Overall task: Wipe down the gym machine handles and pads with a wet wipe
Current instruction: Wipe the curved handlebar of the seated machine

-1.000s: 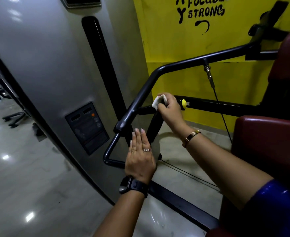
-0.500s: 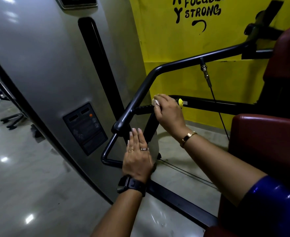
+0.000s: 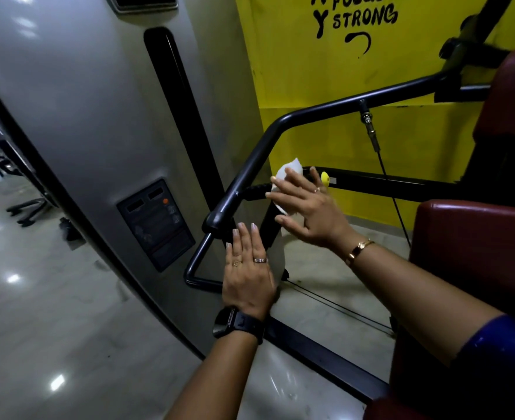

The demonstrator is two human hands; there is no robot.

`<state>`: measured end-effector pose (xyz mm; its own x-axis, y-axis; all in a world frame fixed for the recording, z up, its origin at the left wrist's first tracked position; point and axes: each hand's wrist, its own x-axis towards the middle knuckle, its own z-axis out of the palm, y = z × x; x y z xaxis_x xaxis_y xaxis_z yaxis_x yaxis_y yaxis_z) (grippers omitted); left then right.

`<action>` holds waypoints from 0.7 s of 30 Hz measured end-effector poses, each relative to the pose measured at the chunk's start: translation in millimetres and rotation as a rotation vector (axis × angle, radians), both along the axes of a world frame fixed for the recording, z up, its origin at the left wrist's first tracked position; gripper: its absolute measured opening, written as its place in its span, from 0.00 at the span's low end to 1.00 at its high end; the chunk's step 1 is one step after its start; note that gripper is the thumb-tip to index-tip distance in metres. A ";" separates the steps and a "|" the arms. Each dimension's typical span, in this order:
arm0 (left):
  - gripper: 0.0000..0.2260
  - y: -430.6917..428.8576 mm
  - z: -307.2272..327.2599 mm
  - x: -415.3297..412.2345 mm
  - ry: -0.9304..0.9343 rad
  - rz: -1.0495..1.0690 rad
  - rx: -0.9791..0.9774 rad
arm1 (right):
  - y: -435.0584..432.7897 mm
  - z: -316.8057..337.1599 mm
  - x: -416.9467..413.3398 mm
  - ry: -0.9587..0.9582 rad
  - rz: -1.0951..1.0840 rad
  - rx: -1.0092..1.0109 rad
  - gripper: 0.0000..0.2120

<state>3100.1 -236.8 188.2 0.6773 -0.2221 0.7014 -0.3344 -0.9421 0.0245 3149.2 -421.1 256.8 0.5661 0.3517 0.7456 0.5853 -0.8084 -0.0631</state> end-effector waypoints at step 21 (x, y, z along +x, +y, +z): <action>0.33 -3.0 -1.4 1.0 -0.060 0.014 0.004 | 23.2 9.4 -6.5 -0.034 0.026 -0.178 0.18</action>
<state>3101.1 -239.8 186.9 0.6367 -0.2163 0.7402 -0.3224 -0.9466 0.0007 3142.8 -397.9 266.1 0.5303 0.4942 0.6889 0.6059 -0.7893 0.0998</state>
